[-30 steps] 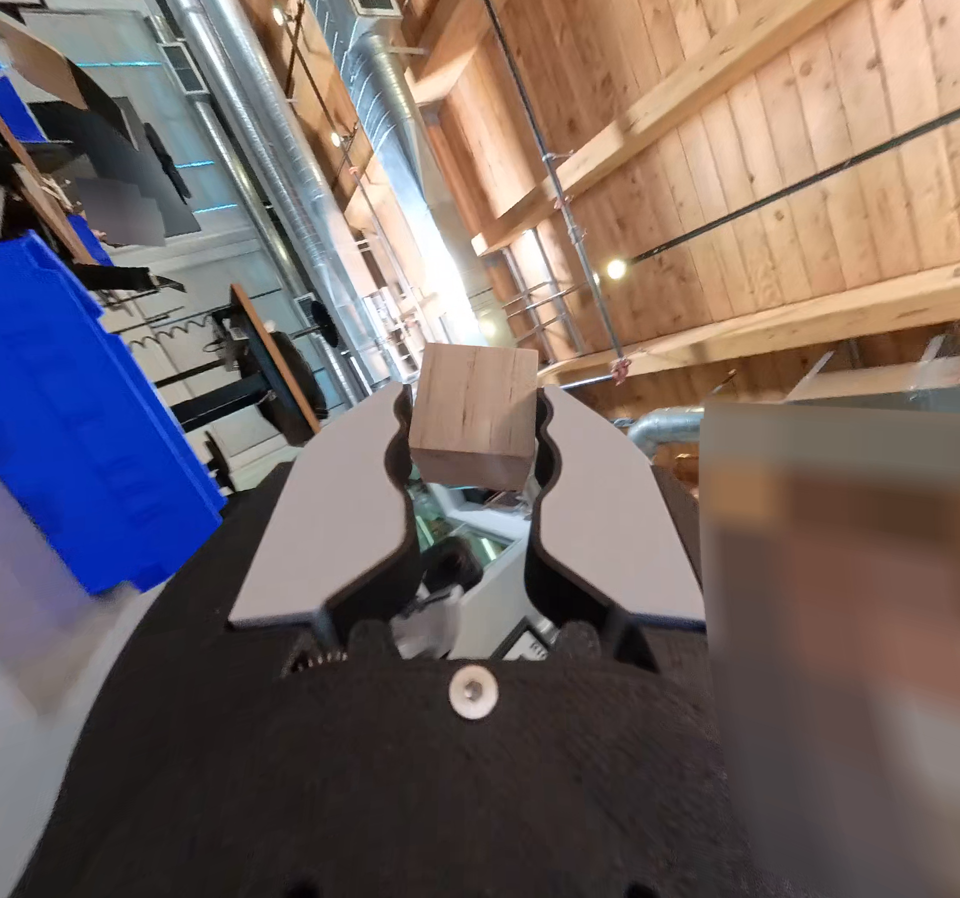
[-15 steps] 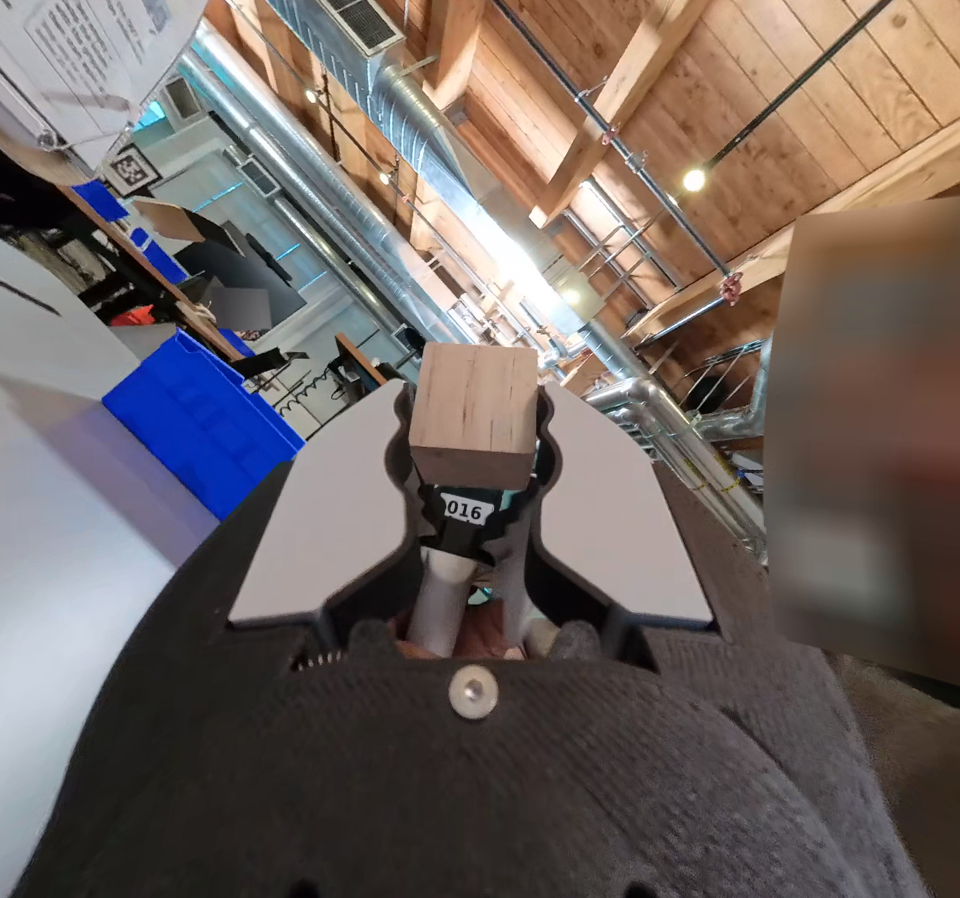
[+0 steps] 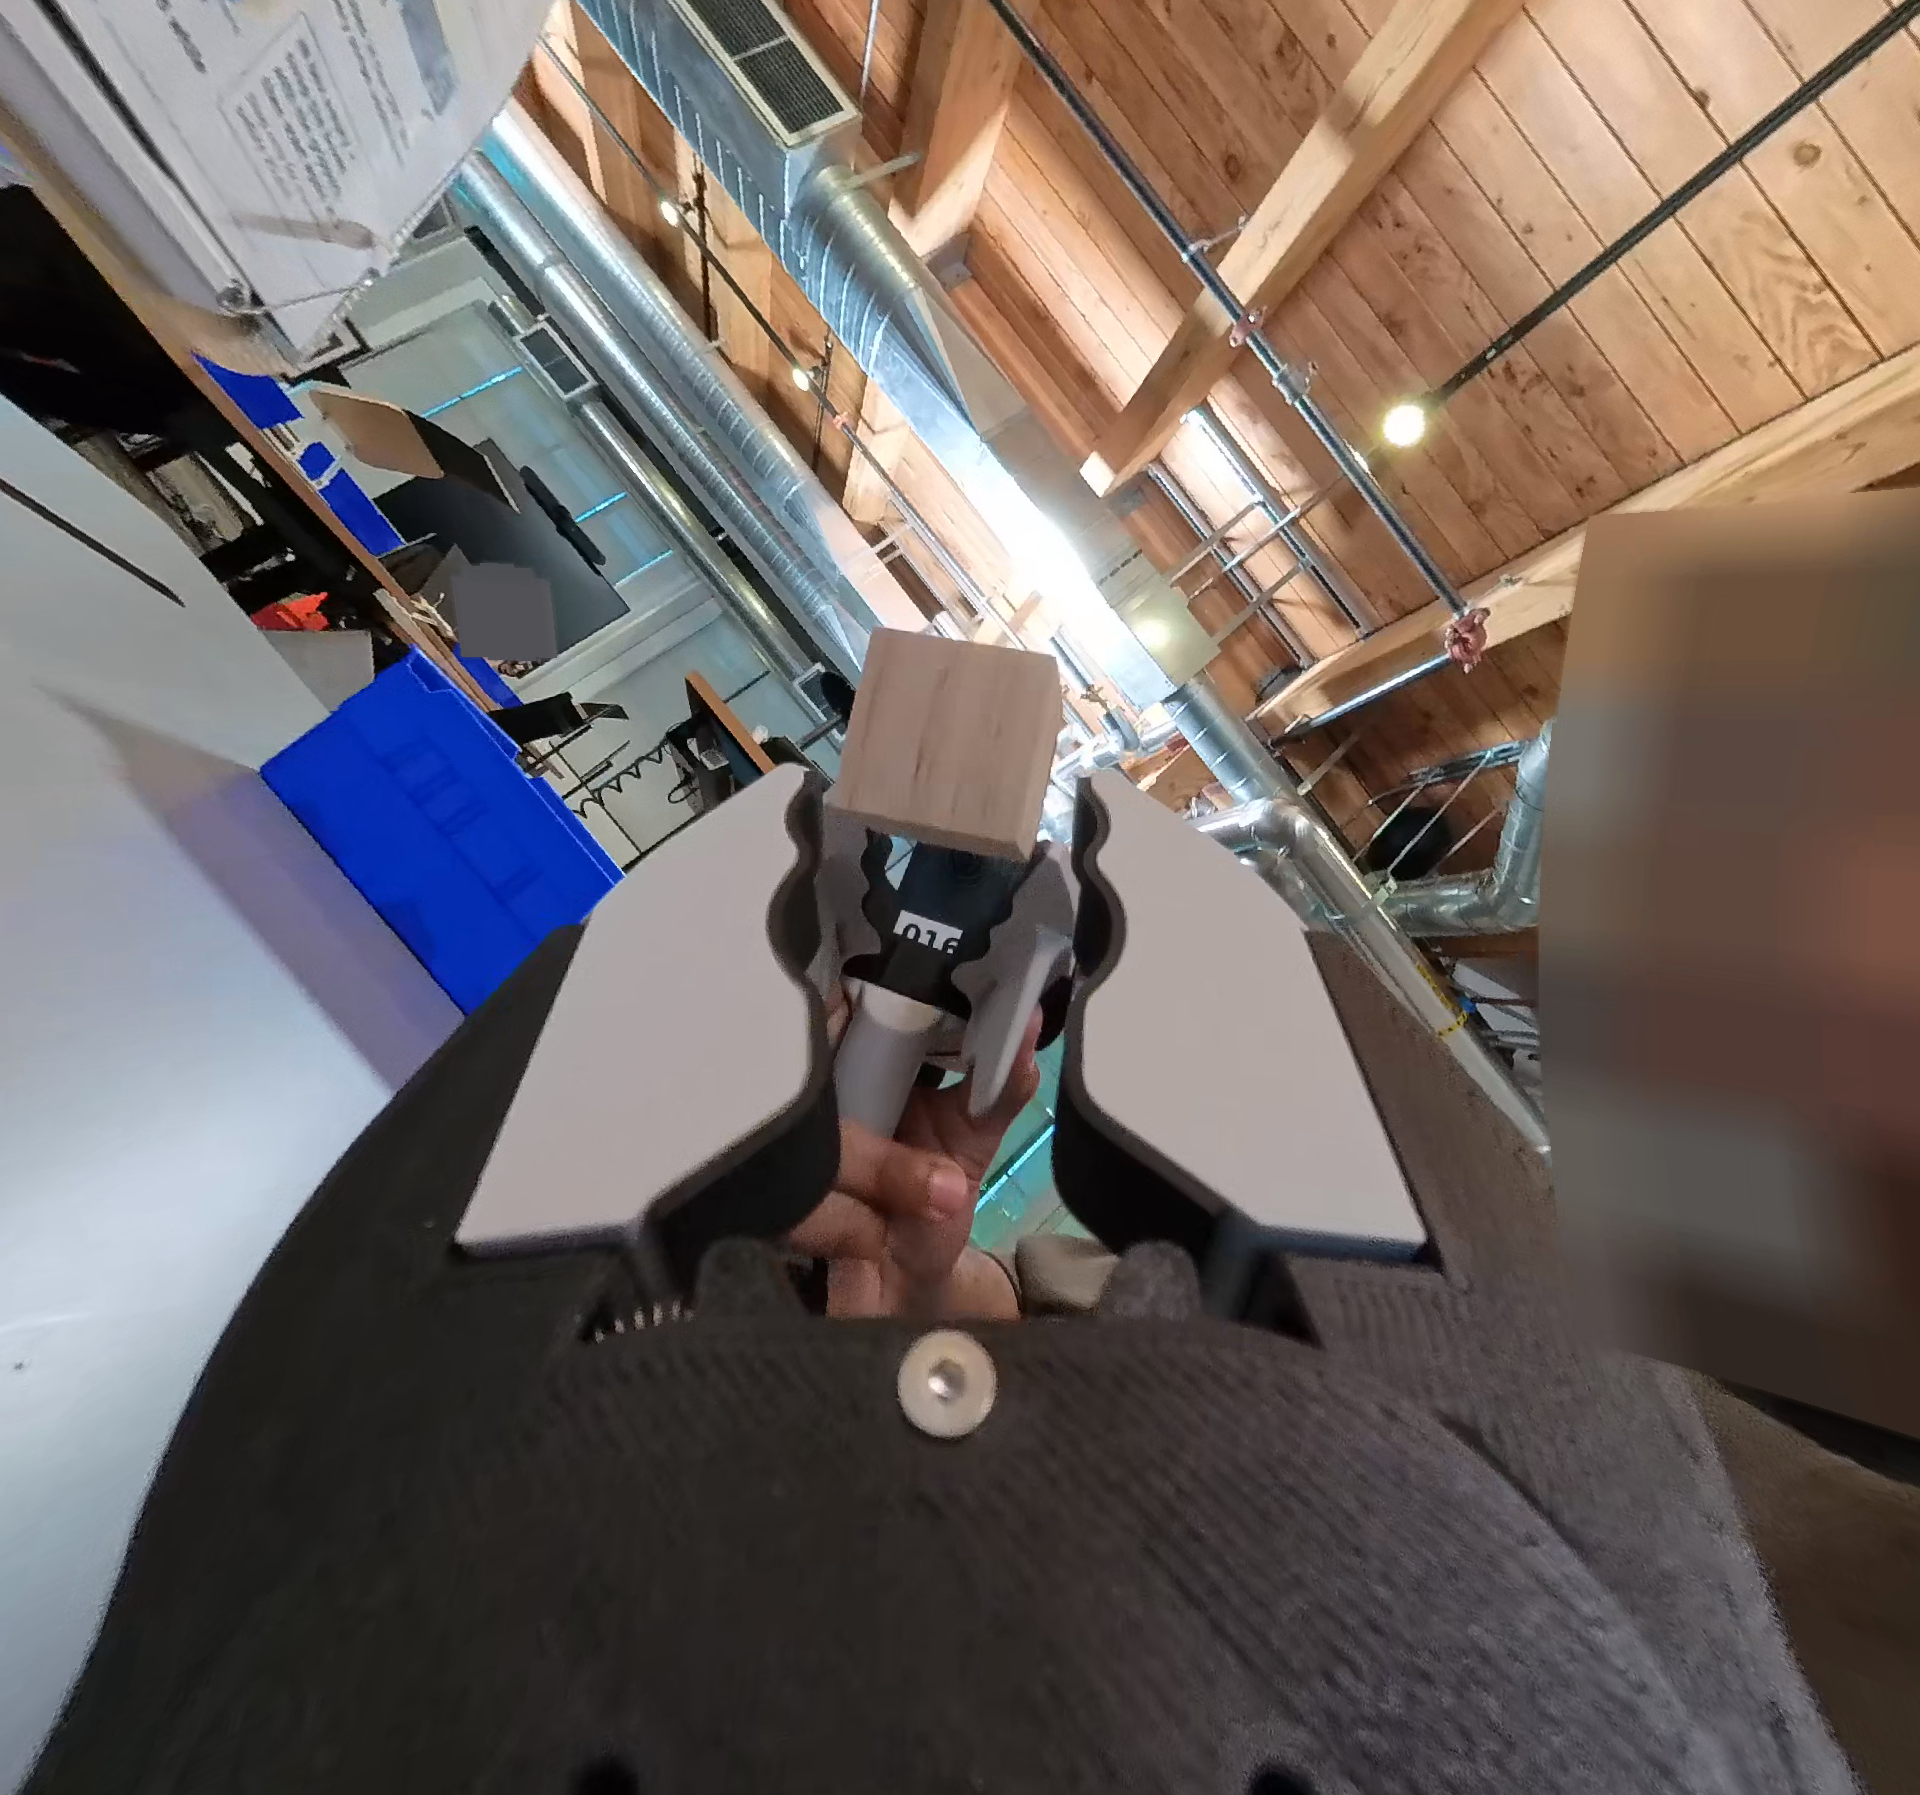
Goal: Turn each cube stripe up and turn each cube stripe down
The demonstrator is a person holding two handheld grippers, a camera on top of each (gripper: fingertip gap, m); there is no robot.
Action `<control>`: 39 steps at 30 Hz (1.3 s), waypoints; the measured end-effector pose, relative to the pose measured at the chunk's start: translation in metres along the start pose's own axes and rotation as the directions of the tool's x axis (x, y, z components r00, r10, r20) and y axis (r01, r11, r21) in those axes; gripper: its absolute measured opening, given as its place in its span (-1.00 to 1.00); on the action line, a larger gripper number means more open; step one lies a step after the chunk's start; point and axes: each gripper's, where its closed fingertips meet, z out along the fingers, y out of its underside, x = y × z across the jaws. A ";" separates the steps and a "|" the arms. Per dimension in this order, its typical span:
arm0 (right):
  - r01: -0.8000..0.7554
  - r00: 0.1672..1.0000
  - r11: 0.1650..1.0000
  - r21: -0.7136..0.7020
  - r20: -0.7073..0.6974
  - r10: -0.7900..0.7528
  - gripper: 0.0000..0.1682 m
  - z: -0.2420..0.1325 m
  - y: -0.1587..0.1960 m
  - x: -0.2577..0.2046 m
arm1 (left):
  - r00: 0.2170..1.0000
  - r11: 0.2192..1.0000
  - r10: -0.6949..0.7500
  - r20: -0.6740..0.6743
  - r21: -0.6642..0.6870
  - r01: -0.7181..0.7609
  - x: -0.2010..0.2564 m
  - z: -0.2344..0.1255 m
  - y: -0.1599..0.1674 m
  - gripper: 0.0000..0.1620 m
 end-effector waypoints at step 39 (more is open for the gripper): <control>-0.352 0.334 0.870 -0.346 -0.914 -0.229 -0.50 -0.386 -0.077 0.267 | 0.964 0.943 -0.264 -0.032 -0.218 0.251 -0.026 0.034 0.049 -0.44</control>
